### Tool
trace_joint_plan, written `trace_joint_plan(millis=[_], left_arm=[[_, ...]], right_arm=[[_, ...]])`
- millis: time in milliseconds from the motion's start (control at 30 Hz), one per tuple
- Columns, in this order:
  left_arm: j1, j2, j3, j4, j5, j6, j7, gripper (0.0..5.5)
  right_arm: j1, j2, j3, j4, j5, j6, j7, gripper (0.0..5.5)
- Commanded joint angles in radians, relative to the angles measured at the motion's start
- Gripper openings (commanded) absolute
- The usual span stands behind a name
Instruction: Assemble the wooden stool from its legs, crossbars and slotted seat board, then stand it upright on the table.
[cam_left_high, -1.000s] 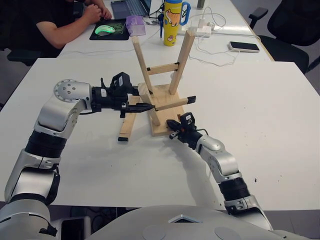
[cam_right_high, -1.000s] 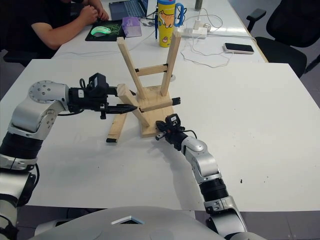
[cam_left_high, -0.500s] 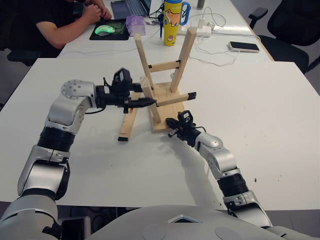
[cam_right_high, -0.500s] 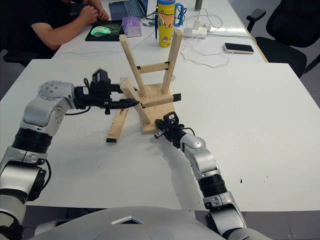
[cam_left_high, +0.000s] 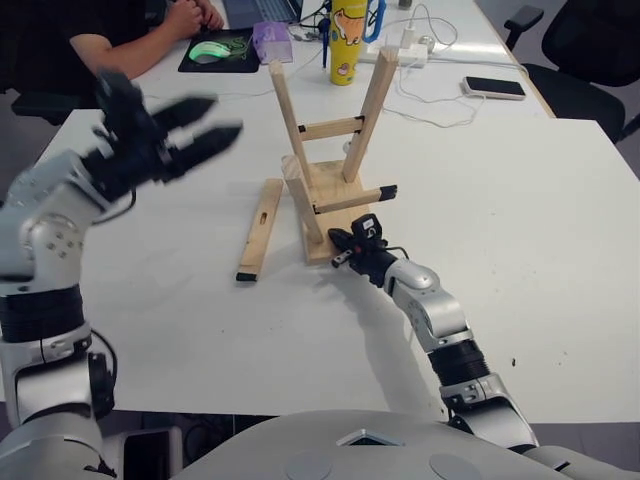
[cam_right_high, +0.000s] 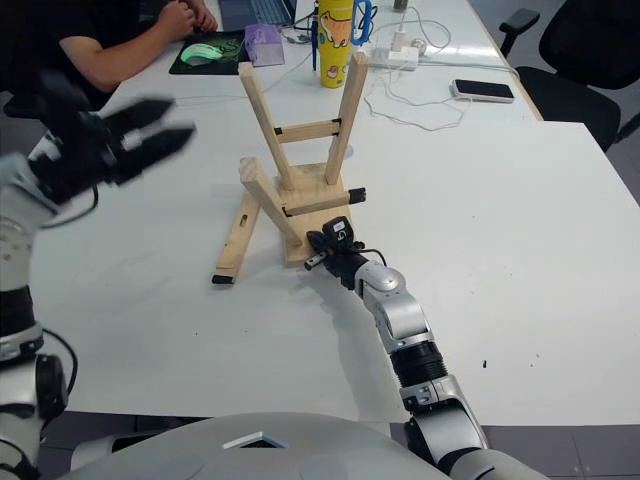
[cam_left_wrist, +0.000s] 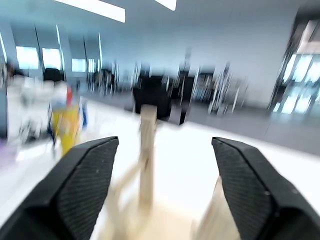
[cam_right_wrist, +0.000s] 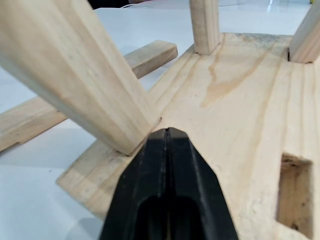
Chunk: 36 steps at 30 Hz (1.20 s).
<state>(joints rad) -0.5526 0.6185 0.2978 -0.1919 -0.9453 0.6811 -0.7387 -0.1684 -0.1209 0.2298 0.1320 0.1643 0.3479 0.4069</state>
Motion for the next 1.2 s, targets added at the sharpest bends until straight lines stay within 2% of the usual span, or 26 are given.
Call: trace_joint_plan(millis=[33, 133, 200, 300, 433, 533, 567, 667, 700, 733, 800, 867, 1033, 1133, 1200], left_arm=[[-0.162, -0.187, -0.040, -0.149, -0.165, 0.038, 0.261, 2.87], [-0.176, -0.301, -0.107, -0.202, -0.207, 0.034, 0.370, 2.42], [-0.148, -0.327, -0.161, -0.240, -0.193, 0.047, 0.399, 2.13], [-0.142, -0.328, -0.189, -0.259, -0.158, 0.034, 0.402, 1.68], [-0.230, -0.295, -0.176, -0.241, -0.123, 0.020, 0.410, 1.15], [-0.181, -0.281, -0.223, -0.218, -0.048, 0.013, 0.377, 0.74], [-0.133, -0.275, -0.268, -0.189, -0.009, 0.016, 0.349, 0.48], [0.056, -0.194, -0.569, -0.027, 0.259, -0.018, 0.236, 0.02], [0.114, -0.189, -0.628, 0.036, 0.332, -0.043, 0.238, 0.02], [0.155, -0.196, -0.641, 0.067, 0.365, -0.063, 0.242, 0.02], [0.163, -0.248, -0.570, 0.055, 0.351, -0.107, 0.267, 0.02], [0.091, -0.311, -0.482, 0.017, 0.312, -0.167, 0.301, 0.02], [-0.073, -0.397, -0.349, -0.097, 0.308, -0.262, 0.414, 0.02], [-0.151, -0.381, -0.209, -0.159, 0.286, -0.273, 0.512, 0.02], [-0.122, -0.318, -0.121, -0.139, 0.315, -0.263, 0.544, 0.02]], right_arm=[[0.080, -0.015, 0.002, 0.108, -0.038, 0.076, -0.033, 0.00], [0.078, -0.015, 0.008, 0.125, -0.040, 0.070, -0.025, 0.00], [0.069, -0.014, 0.014, 0.135, -0.042, 0.068, -0.019, 0.00], [0.064, -0.014, 0.019, 0.142, -0.044, 0.063, -0.016, 0.00], [0.065, -0.017, 0.019, 0.152, -0.045, 0.055, -0.017, 0.00], [0.063, -0.015, 0.021, 0.159, -0.047, 0.050, -0.019, 0.00], [0.063, -0.014, 0.020, 0.163, -0.047, 0.046, -0.020, 0.00], [0.063, -0.007, 0.022, 0.172, -0.047, 0.041, -0.026, 0.00], [0.058, -0.003, 0.026, 0.176, -0.048, 0.042, -0.025, 0.00], [0.052, -0.003, 0.032, 0.180, -0.051, 0.042, -0.020, 0.00], [0.047, -0.009, 0.039, 0.181, -0.054, 0.044, -0.011, 0.00], [0.054, -0.016, 0.032, 0.179, -0.054, 0.043, -0.015, 0.00], [0.051, -0.019, 0.029, 0.196, -0.062, 0.037, -0.010, 0.00], [0.048, -0.018, 0.031, 0.199, -0.065, 0.029, -0.007, 0.00], [0.050, -0.021, 0.029, 0.200, -0.069, 0.014, -0.007, 0.00]])
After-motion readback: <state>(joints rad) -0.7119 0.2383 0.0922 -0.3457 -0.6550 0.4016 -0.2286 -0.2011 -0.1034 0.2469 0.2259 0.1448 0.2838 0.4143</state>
